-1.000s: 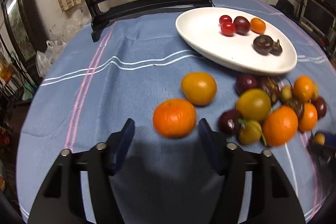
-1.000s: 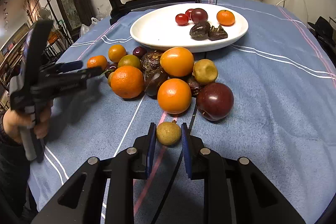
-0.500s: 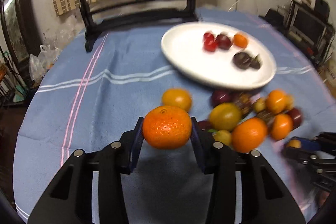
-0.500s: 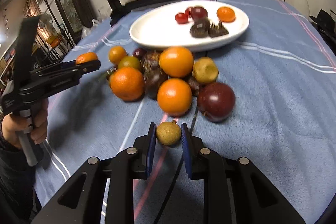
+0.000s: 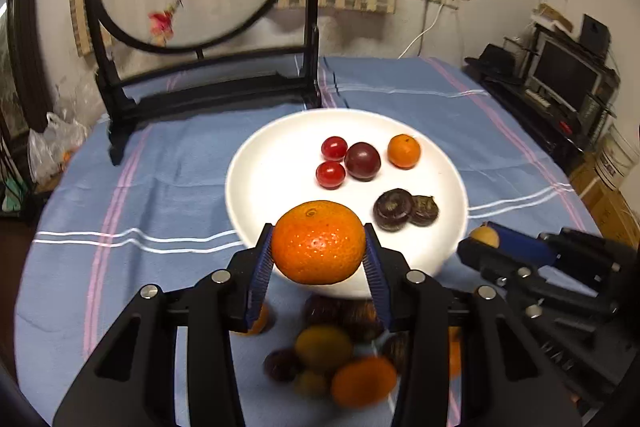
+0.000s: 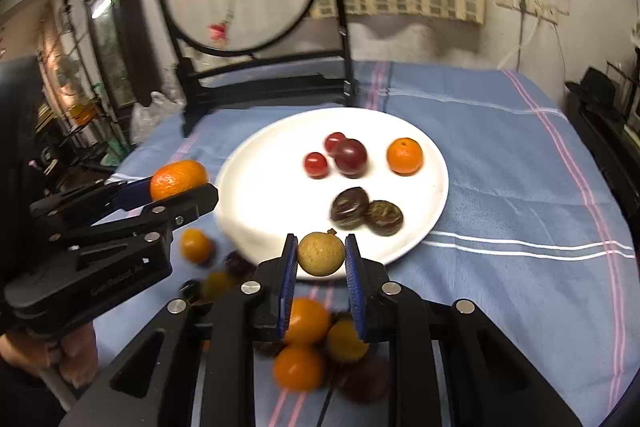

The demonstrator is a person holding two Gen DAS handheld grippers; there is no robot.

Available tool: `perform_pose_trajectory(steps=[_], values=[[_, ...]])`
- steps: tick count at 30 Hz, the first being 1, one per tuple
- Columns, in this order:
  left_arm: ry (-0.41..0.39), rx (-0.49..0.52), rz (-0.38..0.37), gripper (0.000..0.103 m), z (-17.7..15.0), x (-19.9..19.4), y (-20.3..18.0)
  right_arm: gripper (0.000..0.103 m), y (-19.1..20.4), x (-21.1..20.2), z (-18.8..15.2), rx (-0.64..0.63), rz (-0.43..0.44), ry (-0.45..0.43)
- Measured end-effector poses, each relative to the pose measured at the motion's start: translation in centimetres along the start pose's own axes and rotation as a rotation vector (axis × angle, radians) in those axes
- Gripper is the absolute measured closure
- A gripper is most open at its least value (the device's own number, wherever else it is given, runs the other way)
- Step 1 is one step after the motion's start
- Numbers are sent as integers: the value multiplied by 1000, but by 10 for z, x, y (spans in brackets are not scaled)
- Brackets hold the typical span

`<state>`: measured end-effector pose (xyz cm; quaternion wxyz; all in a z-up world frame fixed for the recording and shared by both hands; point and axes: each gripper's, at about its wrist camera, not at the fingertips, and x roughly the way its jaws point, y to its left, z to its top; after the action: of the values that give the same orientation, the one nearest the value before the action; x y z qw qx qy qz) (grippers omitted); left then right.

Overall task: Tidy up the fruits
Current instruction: 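Carry the tangerine with the left tool while the right tool carries the yellow-green fruit to the plate, then open both tools over the plate and pull them back from it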

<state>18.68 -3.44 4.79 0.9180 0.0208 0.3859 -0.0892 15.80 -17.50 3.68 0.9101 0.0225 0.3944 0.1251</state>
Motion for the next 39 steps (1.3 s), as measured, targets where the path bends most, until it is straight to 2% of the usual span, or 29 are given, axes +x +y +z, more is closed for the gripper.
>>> perform_pose_trajectory(steps=[3, 6, 7, 8, 9, 10, 11, 12, 14, 15, 19, 23, 32, 35, 39], values=[[50, 10, 15, 61, 2, 29, -4, 79, -9, 21, 0, 12, -2, 27], [63, 15, 35, 60, 2, 47, -3, 78, -15, 33, 0, 20, 21, 44], [65, 7, 36, 57, 2, 52, -1, 73, -17, 37, -1, 28, 33, 46], [60, 0, 44, 39, 1, 54, 1, 50, -19, 40, -2, 35, 49, 53], [48, -7, 67, 32, 0, 53, 3, 41, -20, 40, -3, 38, 70, 38], [29, -12, 94, 25, -1, 51, 5, 37, -21, 38, -3, 33, 70, 24], [12, -3, 93, 24, -1, 47, 6, 30, -20, 37, -4, 25, 56, 24], [-7, 14, 73, 23, 0, 40, 7, 28, -20, 37, -4, 27, 47, 31], [-43, -7, 67, 10, 0, 28, 12, 28, -22, 36, -6, 56, 47, 35], [-63, -30, 63, 9, 0, 22, 17, 28, -23, 36, -7, 72, 54, 44], [-55, -50, 64, 9, -1, 16, 23, 28, -24, 28, -9, 95, 67, 36], [-59, -19, 88, 9, -9, 9, 20, 28, -22, 13, -9, 67, 47, 7], [-51, -37, 115, 9, -60, -19, 23, 28, -15, -14, -22, 24, 30, -17], [-40, -63, 94, 9, -80, -28, 26, 28, -16, -26, -38, 20, 29, -26], [-19, -123, 26, 9, -97, -37, 31, 28, -23, -38, -66, 55, 29, -14]])
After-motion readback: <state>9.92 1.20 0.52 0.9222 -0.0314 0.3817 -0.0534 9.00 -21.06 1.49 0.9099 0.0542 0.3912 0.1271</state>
